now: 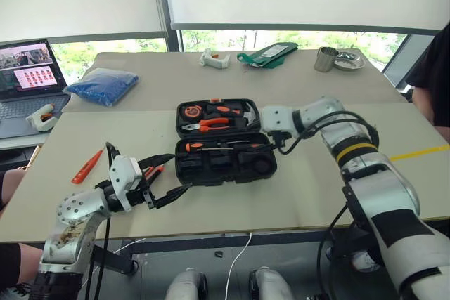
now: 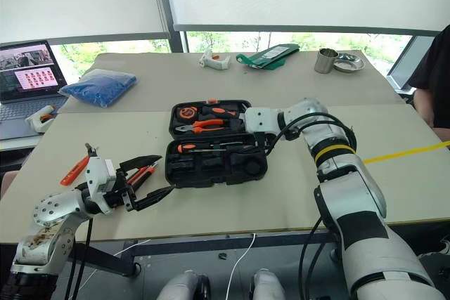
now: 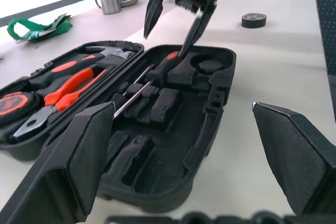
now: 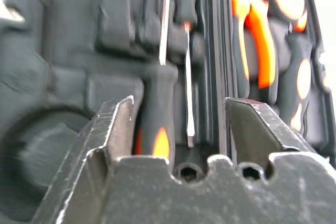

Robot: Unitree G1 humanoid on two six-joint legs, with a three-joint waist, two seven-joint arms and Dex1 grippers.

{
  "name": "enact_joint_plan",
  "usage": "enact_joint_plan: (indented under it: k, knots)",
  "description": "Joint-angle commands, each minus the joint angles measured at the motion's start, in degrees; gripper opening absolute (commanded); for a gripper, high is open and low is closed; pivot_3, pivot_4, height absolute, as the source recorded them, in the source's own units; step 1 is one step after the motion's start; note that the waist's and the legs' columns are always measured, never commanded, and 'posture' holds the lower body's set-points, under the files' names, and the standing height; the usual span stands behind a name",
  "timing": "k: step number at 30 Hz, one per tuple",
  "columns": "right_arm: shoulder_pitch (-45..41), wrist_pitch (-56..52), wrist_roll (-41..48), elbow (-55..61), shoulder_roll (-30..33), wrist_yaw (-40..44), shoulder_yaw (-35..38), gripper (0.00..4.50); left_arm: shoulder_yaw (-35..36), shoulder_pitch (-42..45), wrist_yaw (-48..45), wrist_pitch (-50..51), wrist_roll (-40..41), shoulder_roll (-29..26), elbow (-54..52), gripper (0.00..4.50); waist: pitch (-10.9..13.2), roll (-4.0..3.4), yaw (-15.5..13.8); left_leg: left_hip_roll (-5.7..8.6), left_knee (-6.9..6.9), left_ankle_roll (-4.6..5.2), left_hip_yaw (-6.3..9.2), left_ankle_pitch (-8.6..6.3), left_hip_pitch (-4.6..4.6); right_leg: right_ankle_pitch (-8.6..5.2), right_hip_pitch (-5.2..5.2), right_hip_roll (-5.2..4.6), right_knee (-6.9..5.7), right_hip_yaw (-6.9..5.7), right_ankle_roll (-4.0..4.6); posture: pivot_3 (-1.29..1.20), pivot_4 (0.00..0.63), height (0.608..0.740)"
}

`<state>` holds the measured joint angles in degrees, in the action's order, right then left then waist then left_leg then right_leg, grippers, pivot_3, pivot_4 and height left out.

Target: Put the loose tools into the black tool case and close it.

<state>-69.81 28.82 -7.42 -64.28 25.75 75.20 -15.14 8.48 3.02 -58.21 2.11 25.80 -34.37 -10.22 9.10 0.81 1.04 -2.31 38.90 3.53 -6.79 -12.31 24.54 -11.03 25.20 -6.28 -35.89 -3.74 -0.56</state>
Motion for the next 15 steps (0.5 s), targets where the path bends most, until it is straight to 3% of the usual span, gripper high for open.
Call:
enact_joint_plan:
  k: [1,9,15]
  knots:
    - [-2.4,-7.7,6.7,2.4,-1.6,0.1,6.2,2.77,0.7,0.1,0.7,-1.5,-0.2,-0.2,-1.4,4.50,0.0,0.00,0.0,-0.02,0.00,0.00,0.00,0.00,0.00,0.01,0.00,0.00,0.00,0.00,0.01,0.00,0.150,0.740]
    - [4.3,-12.3,6.1,3.4,-8.1,-10.0,7.6,0.19,0.4,3.4,1.4,-0.8,-0.7,-0.5,2.8,4.50,0.0,0.00,0.0,-0.12,-0.09,-0.10,-0.03,0.03,-0.13,-0.02,-0.03,0.04,-0.04,-0.06,0.14,0.00,0.150,0.740]
    - [7.1,-10.4,3.6,2.1,-9.1,-11.7,5.6,0.03,0.4,3.1,1.1,-1.4,-1.1,-0.4,4.1,4.50,0.0,-0.01,0.0,-0.10,-0.08,-0.10,-0.04,0.04,-0.06,-0.03,0.02,0.04,-0.06,-0.06,0.14,0.00,0.150,0.740]
